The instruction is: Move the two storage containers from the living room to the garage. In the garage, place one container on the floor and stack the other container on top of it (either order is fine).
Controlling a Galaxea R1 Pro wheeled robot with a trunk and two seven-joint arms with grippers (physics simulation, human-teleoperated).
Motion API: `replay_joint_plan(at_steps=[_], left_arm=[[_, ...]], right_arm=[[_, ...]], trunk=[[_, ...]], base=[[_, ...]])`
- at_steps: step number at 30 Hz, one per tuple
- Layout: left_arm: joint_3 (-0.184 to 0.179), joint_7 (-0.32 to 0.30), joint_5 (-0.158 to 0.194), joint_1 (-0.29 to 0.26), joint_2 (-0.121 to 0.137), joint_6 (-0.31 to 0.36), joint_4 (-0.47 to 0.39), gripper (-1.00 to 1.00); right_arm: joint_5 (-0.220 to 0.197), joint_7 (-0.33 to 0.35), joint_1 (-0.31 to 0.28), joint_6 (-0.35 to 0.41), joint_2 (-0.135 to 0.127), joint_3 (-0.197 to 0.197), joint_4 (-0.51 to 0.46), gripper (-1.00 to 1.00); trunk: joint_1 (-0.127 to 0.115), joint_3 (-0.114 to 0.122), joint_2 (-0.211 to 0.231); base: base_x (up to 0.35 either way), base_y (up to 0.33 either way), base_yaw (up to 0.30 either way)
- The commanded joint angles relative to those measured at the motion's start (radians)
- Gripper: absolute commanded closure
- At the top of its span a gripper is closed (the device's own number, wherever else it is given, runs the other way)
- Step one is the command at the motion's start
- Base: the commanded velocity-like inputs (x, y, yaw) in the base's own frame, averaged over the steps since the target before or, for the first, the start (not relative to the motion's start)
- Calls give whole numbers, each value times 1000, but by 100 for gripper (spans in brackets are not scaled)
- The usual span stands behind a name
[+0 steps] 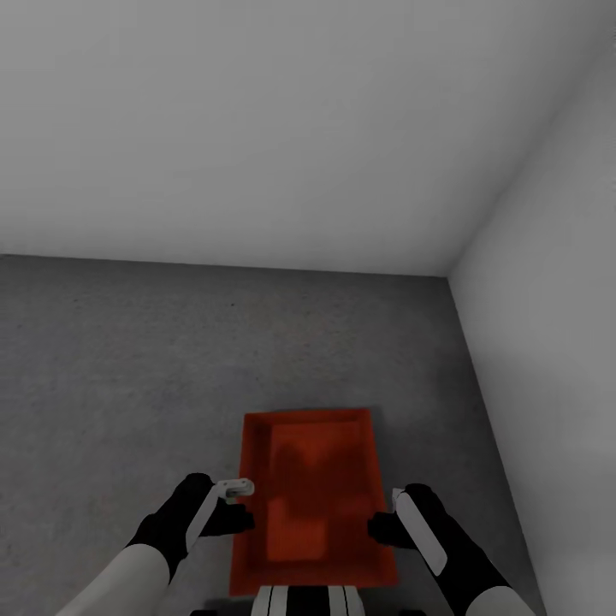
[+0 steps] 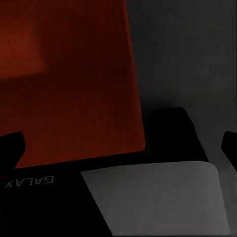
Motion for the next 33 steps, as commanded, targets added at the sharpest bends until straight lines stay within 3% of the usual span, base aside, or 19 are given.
replay_joint_plan(at_steps=[1, 33], left_arm=[[-1, 4, 9, 0, 0, 5, -1, -100], [-1, 4, 9, 0, 0, 5, -1, -100]], right_arm=[[-10, -10, 0, 1, 0, 2, -1, -100], [-10, -10, 0, 1, 0, 2, -1, -100]], trunk=[[-4, 4, 7], [-127, 153, 231]], base=[[0, 0, 0], [0, 0, 0]])
